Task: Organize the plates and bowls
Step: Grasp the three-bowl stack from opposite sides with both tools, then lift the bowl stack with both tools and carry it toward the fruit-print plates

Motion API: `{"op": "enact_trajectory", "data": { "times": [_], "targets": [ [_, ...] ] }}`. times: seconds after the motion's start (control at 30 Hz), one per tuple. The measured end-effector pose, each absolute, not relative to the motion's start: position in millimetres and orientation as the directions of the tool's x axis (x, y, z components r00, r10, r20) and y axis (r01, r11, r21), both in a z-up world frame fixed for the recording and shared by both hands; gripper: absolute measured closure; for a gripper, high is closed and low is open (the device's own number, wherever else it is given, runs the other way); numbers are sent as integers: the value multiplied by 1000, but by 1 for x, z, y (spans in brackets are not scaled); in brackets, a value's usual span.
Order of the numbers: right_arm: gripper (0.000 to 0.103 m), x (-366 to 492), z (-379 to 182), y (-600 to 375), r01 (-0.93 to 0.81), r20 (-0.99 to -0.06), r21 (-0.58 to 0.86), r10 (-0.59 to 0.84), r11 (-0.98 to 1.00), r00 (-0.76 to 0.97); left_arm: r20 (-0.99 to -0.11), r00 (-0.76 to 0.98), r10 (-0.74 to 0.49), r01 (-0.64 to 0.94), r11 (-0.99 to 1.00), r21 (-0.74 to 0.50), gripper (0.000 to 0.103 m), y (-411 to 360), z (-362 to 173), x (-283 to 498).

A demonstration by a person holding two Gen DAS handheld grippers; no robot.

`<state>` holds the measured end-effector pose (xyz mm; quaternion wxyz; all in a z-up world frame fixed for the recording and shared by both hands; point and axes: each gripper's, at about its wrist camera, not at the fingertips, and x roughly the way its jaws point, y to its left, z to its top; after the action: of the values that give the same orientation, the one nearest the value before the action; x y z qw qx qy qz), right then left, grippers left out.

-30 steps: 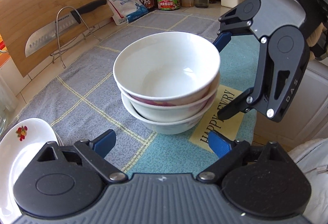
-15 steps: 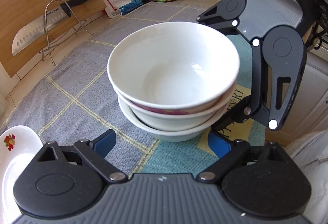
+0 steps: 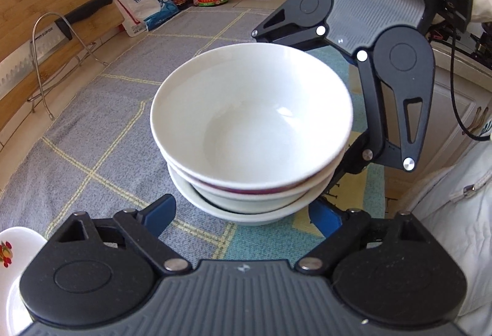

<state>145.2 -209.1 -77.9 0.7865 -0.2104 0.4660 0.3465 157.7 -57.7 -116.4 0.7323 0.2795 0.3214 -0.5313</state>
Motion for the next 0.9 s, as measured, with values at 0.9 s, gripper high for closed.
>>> {"op": "enact_trajectory", "data": {
  "times": [0.9],
  "targets": [
    [15, 153, -69, -208, -807, -887, 41, 394, 588, 242, -791, 75, -608, 992, 126, -3, 19, -63, -106, 172]
  ]
}}
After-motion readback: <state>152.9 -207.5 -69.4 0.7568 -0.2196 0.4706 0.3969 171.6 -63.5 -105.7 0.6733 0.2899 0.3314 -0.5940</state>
